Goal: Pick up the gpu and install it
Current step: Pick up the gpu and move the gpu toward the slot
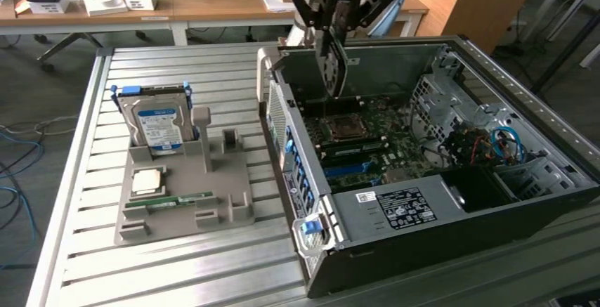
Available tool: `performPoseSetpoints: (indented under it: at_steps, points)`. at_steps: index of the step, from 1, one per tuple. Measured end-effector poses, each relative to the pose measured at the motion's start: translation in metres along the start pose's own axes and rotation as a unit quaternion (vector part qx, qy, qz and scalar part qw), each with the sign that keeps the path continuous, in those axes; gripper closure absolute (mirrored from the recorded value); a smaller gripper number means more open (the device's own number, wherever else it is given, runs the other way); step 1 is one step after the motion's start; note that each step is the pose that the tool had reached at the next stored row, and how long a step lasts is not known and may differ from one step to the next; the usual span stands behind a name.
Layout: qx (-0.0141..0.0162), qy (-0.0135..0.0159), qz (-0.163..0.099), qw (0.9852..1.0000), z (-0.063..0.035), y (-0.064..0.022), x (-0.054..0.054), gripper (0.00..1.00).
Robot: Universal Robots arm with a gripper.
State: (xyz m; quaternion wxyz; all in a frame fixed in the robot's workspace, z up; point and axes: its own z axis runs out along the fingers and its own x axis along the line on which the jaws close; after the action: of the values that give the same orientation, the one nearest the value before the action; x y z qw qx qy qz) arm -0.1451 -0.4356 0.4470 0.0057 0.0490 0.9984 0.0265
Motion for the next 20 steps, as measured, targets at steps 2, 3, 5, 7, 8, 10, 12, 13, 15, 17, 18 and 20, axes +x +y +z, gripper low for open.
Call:
performPoseSetpoints:
  at_steps: [2, 3, 5, 7, 8, 10, 12, 13, 15, 17, 18, 20]
  points:
    - [-0.0001, 0.0, 0.0, 1.0, 0.0001, 0.0007, -0.007, 0.73]
    - [-0.0001, 0.0, 0.0, 1.0, 0.0002, 0.001, -0.01, 0.73]
    - [-0.0002, 0.0, 0.0, 1.0, 0.0003, 0.0017, -0.017, 0.73]
    - [-0.0002, 0.0, 0.0, 1.0, 0.0004, 0.0024, -0.024, 0.73]
    - [-0.0002, 0.0, 0.0, 1.0, 0.0004, 0.0028, -0.028, 0.73]
    - [-0.0002, 0.0, 0.0, 1.0, 0.0006, 0.0034, -0.035, 0.73]
    - [-0.0003, 0.0, 0.0, 1.0, 0.0006, 0.0042, -0.043, 0.73]
    - [-0.0002, 0.0, 0.0, 1.0, 0.0007, 0.0046, -0.047, 0.73]
    - [-0.0003, 0.0, 0.0, 1.0, 0.0008, 0.0055, -0.055, 0.73]
    - [-0.0003, 0.0, 0.0, 1.0, 0.0009, 0.0062, -0.064, 0.73]
    - [-0.0003, 0.0, 0.0, 1.0, 0.001, 0.0066, -0.067, 0.73]
    - [-0.0003, 0.0, 0.0, 1.0, 0.0011, 0.0074, -0.075, 0.73]
